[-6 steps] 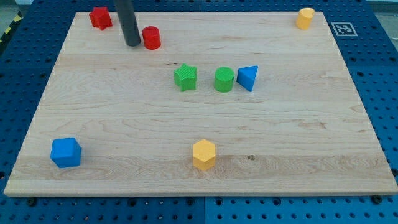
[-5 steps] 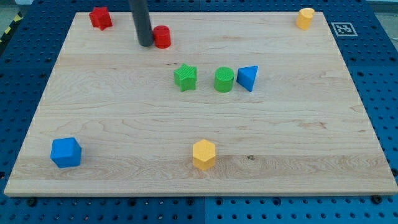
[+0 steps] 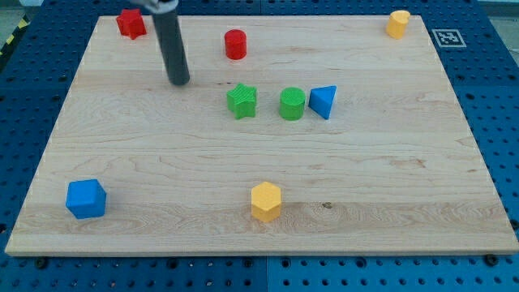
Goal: Place the arm right to the yellow hexagon
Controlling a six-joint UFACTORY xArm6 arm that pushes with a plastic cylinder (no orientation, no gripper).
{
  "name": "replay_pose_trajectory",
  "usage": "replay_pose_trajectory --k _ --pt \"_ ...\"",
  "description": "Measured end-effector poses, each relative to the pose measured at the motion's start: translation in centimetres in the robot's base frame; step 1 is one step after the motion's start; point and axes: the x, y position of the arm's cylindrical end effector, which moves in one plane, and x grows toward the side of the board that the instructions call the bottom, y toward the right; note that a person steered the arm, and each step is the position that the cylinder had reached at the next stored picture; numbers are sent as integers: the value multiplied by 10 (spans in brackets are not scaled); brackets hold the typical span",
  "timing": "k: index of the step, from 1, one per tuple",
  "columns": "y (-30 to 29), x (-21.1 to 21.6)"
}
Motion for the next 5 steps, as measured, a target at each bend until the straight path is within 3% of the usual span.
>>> replay_pose_trajectory --k 1,2,4,5 --pt "5 69" --pt "65 112" --pt "198 178" --pt "198 205"
